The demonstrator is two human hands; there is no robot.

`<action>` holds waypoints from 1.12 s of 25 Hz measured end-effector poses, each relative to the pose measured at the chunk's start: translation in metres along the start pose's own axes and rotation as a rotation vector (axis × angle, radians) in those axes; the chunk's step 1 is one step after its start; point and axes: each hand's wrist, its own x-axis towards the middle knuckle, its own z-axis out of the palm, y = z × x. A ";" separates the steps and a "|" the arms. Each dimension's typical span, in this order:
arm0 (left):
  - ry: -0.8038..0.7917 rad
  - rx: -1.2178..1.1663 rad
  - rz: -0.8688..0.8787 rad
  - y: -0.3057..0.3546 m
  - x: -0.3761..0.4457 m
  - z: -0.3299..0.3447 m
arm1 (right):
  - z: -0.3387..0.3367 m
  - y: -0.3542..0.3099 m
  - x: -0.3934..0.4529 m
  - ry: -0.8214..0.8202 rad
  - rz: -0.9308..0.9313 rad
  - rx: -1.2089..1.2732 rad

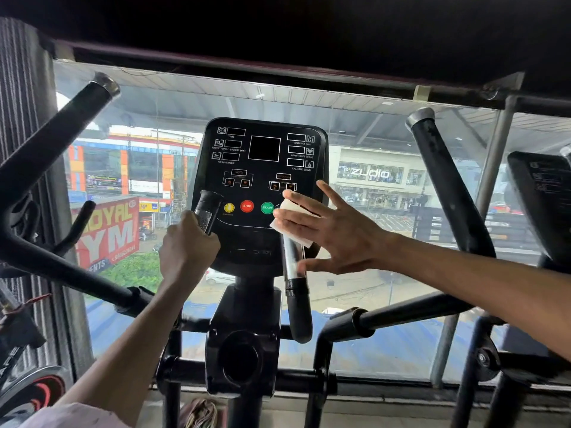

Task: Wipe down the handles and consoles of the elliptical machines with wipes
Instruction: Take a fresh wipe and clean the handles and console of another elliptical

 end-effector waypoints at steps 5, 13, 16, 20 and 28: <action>-0.009 0.005 0.012 0.003 -0.001 -0.005 | 0.000 -0.009 0.019 0.034 -0.019 0.028; -0.007 0.000 0.001 0.003 -0.003 -0.005 | -0.008 0.002 0.029 0.005 -0.067 0.030; -0.007 -0.008 0.019 0.002 -0.003 -0.004 | -0.002 -0.003 0.018 0.008 -0.141 0.058; -0.002 0.009 0.018 0.000 -0.001 -0.002 | 0.000 0.012 0.012 -0.025 -0.226 0.027; -0.014 0.015 0.020 -0.001 -0.001 -0.003 | 0.002 -0.003 0.032 0.001 -0.342 0.075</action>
